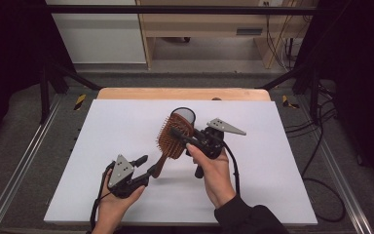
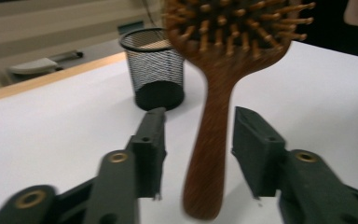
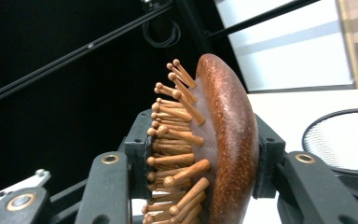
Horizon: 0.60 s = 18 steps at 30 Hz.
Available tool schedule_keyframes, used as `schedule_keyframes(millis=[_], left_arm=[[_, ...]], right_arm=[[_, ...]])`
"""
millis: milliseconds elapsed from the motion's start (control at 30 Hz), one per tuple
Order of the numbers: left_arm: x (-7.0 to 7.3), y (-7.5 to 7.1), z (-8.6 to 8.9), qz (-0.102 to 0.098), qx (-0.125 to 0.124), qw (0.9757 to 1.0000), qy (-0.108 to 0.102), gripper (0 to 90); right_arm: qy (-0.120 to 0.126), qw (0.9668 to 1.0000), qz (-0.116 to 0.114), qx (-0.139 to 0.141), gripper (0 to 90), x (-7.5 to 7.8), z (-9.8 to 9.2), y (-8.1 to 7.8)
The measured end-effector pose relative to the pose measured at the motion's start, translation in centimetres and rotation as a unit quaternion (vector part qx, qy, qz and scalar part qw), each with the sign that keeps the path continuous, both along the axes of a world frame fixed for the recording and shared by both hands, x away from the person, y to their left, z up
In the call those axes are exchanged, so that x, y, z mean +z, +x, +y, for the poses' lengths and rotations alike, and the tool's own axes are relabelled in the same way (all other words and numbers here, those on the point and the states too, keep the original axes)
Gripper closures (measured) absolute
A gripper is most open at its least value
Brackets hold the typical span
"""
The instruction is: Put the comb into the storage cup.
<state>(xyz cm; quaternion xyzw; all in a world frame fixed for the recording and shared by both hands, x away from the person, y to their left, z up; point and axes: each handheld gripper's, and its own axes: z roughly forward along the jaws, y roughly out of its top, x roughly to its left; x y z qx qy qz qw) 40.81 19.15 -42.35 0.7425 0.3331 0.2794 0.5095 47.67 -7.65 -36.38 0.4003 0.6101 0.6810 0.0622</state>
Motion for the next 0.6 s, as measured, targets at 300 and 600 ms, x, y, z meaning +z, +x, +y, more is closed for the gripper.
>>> schedule_keyframes(millis=[300,600], left_arm=[[-0.1,0.9,3.2,-0.007,0.049,0.9984,-0.026,16.4],[0.2,0.5,5.3,-0.031,0.085,0.9954,-0.031,4.1]], right_arm=[[0.004,0.9996,0.003,-0.029,52.6,0.0,-2.6,0.9],[0.002,0.9993,0.000,-0.037,52.5,0.1,-3.7,1.1]])
